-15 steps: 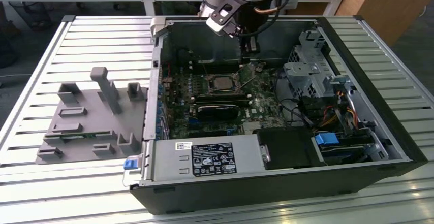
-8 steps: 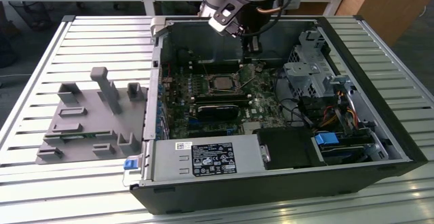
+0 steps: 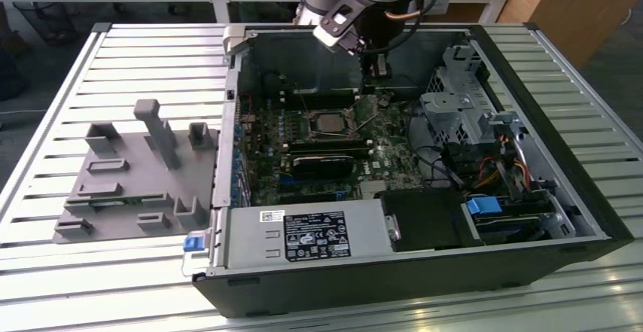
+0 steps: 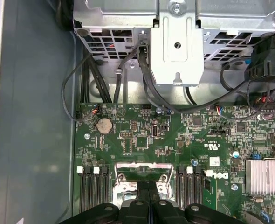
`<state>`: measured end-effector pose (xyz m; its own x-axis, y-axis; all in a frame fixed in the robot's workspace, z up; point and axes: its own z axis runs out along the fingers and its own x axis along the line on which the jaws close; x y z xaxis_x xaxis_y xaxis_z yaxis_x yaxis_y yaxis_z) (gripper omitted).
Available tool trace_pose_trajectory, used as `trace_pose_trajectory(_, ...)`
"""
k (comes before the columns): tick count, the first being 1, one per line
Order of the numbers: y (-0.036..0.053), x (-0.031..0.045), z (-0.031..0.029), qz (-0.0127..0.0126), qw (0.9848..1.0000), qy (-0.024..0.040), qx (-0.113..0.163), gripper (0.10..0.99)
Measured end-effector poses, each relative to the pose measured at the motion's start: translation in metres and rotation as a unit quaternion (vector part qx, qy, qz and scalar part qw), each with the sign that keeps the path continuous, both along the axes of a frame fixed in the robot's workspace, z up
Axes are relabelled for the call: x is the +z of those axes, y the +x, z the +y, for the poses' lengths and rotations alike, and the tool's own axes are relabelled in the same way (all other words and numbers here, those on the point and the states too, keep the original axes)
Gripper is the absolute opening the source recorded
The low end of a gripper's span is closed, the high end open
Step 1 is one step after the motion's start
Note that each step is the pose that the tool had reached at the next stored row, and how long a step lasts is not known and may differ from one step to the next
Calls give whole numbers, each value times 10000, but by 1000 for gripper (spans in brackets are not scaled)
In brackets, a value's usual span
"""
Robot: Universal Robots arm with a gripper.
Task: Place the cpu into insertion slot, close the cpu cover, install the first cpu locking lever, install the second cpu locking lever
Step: 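Close the cpu cover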
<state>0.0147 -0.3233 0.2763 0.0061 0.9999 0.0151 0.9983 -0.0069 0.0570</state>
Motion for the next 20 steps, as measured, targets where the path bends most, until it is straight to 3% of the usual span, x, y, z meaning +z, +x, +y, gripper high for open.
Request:
trace_pose_trajectory(3,18,0,0,42,10000,3,0,106)
trace_pose_trajectory(10,52,0,0,111,9999,15,0,106)
trace_pose_trajectory(20,102,-7,0,116,9999,14,-1,106)
